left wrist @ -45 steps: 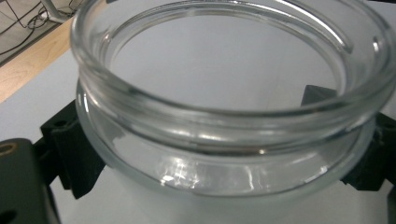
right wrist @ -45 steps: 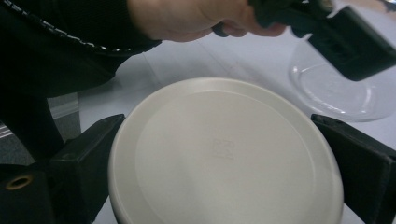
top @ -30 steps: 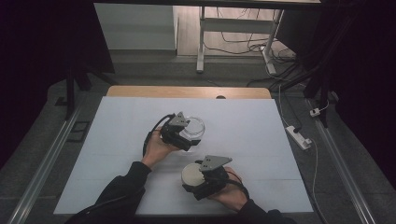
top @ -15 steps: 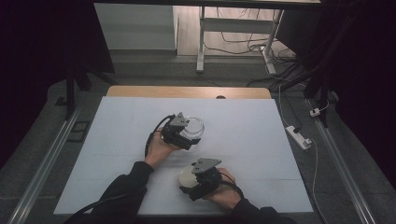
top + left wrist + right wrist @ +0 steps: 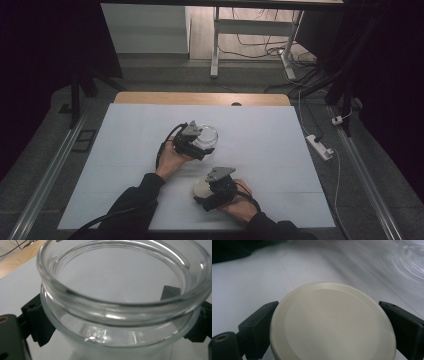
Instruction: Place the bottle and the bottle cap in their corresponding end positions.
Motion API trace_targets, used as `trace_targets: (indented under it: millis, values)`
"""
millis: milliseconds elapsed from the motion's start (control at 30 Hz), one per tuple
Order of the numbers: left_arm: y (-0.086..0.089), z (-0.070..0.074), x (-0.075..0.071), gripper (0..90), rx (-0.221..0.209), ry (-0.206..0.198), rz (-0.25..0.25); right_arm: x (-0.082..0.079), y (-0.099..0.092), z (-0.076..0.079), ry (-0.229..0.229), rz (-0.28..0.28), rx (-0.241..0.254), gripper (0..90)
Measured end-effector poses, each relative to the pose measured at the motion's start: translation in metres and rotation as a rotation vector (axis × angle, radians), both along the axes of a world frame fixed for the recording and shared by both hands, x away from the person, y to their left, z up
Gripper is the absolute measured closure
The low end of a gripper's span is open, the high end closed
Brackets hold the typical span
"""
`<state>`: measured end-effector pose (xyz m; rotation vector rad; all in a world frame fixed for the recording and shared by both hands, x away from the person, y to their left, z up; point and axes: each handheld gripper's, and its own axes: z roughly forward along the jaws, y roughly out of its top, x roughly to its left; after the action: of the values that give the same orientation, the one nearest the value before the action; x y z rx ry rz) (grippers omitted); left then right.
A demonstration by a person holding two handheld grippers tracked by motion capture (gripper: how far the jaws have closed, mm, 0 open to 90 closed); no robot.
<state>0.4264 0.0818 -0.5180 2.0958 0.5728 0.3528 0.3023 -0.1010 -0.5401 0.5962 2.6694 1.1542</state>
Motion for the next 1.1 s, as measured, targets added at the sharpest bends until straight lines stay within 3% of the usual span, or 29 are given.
trace_targets:
  millis: [167, 333, 467, 767, 1100]
  values:
    - [0.004, -0.001, 0.001, 5.7, -0.011, 0.007, 0.009, 0.003, -0.001, 0.000, 0.025, -0.018, 0.009, 6.4]
    - [0.001, 0.003, 0.000, 4.6, 0.011, 0.002, 0.023, 0.005, -0.002, 0.000, 0.041, -0.022, 0.018, 4.4]
    - [0.005, 0.007, 0.000, 3.0, -0.024, 0.043, 0.024, 0.005, -0.004, 0.000, 0.044, -0.026, 0.014, 2.9]
    - [0.009, 0.004, -0.002, 0.0, 0.021, 0.106, 0.044, 0.003, -0.009, 0.009, 0.031, -0.026, 0.044, 1.5]
    - [0.022, 0.004, -0.012, 0.0, 0.000, 0.178, 0.062, 0.003, -0.018, 0.017, 0.032, -0.034, 0.069, 1.4]
